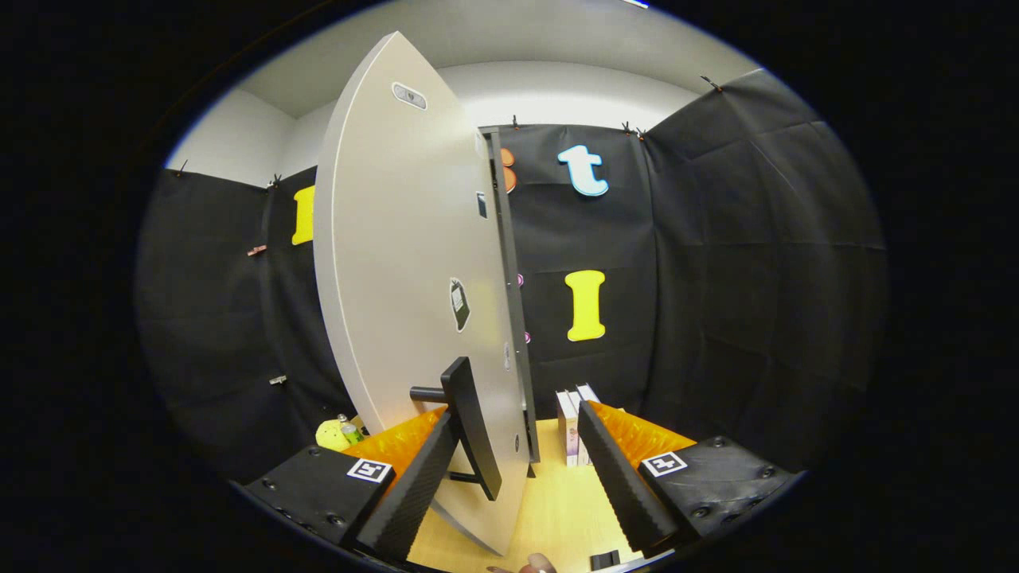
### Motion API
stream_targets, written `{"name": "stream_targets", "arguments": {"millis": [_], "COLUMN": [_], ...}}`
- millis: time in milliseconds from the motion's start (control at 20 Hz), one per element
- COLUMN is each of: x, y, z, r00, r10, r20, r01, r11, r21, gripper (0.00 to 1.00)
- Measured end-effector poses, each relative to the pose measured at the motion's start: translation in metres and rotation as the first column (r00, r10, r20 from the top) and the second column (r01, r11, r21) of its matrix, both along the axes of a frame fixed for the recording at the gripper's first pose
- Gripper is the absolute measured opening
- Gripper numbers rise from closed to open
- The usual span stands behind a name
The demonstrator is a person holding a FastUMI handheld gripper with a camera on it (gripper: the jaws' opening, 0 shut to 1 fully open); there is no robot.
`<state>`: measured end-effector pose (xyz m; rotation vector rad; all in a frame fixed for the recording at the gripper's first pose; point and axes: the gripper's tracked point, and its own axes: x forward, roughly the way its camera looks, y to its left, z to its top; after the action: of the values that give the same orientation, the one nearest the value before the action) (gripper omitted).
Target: Open the shoe cabinet door, grab the shoes and put them into the shoe cabinet, then close the shoe cabinet door.
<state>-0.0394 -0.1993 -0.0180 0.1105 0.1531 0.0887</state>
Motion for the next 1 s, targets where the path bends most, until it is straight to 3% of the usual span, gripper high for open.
{"name": "stream_targets", "arguments": {"millis": [450,1000], "x": [0.014,0.067], "y": [0.083,0.191], "z": [-0.008,-0.021], "r00": [1.0,1.0], "r10": [0.0,0.031], "r20": [-0.004,0.003], "r01": [0.0,-0.031], "r11": [1.0,0.999], "r21": [0.014,-0.007], "gripper": [0.98,1.0]}}
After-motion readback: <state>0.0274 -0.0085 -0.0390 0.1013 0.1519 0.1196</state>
